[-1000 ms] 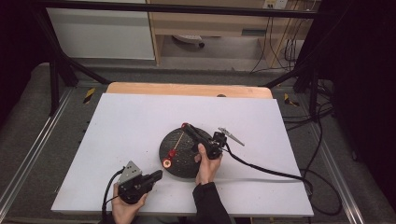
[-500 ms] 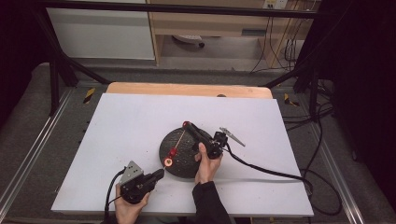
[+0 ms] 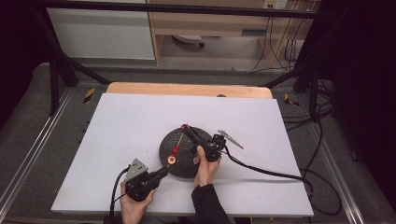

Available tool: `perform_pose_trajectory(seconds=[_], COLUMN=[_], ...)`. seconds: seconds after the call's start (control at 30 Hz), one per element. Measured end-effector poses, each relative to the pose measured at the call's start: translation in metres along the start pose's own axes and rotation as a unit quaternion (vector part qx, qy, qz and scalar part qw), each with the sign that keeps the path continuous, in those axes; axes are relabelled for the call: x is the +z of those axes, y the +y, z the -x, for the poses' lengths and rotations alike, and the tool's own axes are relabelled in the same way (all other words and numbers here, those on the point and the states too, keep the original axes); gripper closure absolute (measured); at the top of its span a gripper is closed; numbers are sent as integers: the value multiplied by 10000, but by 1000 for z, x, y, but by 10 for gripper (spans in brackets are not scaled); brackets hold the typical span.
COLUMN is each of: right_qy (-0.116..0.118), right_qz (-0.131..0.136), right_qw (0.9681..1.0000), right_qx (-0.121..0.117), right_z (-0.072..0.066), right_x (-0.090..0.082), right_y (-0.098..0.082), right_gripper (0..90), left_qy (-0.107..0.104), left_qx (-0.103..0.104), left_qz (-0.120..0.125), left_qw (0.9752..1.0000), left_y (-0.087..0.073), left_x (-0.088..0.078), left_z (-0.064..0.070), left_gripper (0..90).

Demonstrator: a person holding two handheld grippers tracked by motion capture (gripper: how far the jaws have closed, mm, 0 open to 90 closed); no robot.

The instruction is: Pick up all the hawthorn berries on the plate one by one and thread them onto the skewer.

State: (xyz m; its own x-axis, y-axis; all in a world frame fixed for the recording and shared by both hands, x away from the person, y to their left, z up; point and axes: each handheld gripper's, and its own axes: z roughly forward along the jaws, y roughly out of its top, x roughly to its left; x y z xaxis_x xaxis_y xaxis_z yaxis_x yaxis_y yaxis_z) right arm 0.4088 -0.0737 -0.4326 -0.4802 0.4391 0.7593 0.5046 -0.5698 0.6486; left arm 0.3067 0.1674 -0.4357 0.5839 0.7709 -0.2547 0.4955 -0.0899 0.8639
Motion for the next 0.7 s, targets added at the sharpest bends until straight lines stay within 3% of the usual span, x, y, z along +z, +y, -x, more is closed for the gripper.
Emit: perform_pose_trajectory(seconds=[0.33,0.7], right_qy=[-4,-64], right_qz=[-119,-305], right_qw=[9999,9991], right_qx=[-76,-271], right_z=[0,-3], right_x=[-3,-6], right_y=[-7,-10], right_gripper=[640,633], left_qy=[-32,-89], left_qx=[-28,30], left_qz=[-25,-56], left_qw=[10000,9999], left_y=[12,12], left_x=[13,13], left_z=[-3,-5], left_gripper=[883,884])
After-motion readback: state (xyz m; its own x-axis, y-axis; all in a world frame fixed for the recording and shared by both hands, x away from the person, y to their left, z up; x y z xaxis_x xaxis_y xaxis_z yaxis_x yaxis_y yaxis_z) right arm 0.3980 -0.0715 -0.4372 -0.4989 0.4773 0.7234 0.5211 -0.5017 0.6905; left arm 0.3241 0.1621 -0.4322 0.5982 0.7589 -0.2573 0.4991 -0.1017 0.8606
